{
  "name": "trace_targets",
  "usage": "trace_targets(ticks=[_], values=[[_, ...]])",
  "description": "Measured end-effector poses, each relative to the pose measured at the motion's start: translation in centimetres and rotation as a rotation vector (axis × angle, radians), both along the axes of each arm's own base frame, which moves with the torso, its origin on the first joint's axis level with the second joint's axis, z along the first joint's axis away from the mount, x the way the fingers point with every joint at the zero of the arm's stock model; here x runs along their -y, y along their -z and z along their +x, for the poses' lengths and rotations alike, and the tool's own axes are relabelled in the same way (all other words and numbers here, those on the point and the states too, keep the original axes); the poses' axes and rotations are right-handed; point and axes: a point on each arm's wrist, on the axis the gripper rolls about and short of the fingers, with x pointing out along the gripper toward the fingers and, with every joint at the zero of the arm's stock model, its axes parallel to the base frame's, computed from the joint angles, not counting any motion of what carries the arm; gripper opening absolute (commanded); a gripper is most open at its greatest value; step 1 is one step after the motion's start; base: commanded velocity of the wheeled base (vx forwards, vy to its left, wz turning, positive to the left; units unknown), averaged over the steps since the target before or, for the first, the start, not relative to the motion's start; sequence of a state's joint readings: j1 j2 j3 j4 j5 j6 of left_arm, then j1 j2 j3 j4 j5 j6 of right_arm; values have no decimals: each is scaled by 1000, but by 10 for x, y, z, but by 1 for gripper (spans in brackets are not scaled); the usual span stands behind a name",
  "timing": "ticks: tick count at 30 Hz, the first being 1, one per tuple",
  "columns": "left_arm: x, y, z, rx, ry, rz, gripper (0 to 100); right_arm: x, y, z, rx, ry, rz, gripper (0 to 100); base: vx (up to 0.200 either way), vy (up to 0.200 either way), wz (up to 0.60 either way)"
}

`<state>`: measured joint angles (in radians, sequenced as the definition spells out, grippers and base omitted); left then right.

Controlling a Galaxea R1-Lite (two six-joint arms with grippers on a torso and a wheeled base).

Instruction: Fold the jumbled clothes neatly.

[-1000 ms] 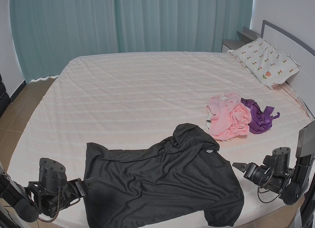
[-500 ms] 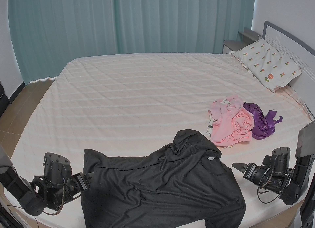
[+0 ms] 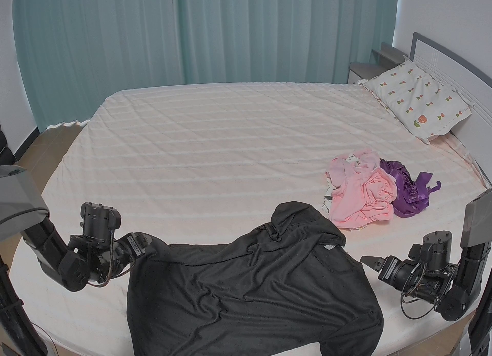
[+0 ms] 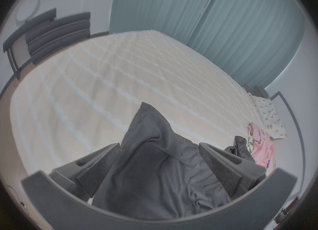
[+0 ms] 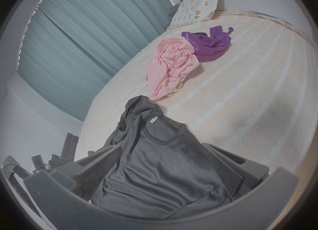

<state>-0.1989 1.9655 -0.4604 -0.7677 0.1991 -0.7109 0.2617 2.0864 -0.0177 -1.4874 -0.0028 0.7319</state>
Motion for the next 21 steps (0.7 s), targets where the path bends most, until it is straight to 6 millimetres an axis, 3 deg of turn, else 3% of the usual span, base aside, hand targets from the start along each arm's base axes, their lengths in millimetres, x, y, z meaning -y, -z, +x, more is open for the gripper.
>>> trace_targets(ticks=[5, 11, 21], values=[[-20, 17, 30, -23, 10, -46, 100, -2, 0, -1, -3, 1, -7, 100, 0, 0, 0], [-41, 37, 51, -28, -7, -18, 100, -4, 1, -1, -6, -5, -12, 100, 0, 0, 0], [-38, 68, 78, 63, 10, -28, 100, -7, 2, -2, -12, -21, -14, 100, 0, 0, 0]])
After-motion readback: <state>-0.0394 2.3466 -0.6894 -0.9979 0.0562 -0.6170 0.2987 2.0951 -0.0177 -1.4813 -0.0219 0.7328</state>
